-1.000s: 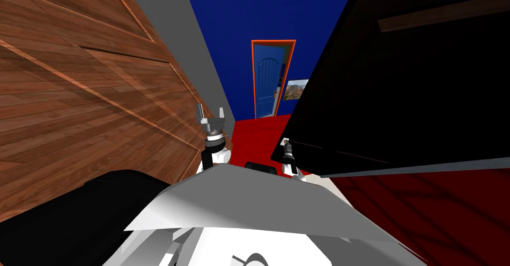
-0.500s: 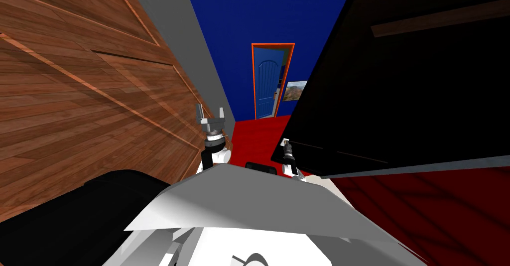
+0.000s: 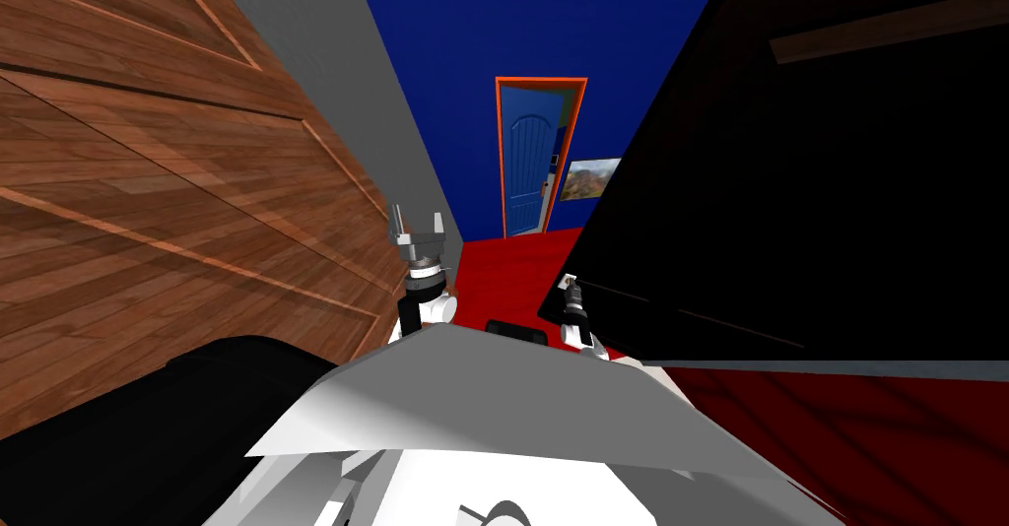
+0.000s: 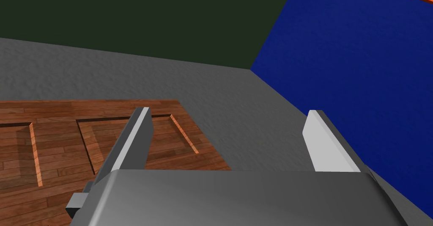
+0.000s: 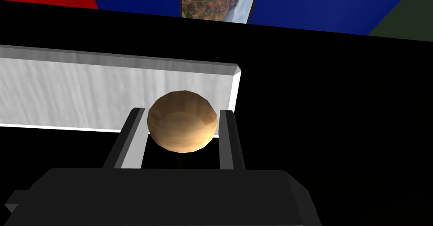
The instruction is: Push the door open
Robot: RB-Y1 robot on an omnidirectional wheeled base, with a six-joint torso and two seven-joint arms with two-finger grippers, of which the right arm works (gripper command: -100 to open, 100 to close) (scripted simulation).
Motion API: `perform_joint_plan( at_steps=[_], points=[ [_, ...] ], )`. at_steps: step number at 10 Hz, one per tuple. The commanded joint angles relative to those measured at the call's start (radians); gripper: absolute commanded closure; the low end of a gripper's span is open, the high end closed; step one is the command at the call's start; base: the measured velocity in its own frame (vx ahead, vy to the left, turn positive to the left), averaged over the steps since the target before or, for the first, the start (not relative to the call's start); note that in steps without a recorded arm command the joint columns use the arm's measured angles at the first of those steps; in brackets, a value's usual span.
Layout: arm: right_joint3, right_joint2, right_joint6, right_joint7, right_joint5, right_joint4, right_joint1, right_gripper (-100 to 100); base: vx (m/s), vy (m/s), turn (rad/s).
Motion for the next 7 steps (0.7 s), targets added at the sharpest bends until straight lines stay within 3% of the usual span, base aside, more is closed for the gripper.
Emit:
perform_joint_plan(
  at_steps=[1, 4, 7],
  points=[
    [-0.022, -0.013, -0.011, 0.005, -0.011, 0.008, -0.005, 100, 0.196, 0.015, -0.042],
    [-0.032, -0.016, -0.01, 0.007, -0.017, 0.009, -0.006, 100, 0.122, 0.023, -0.035],
    [-0.073, -0.027, -0.008, 0.018, -0.04, 0.013, -0.009, 100, 0.162, 0.048, -0.057]
  ],
)
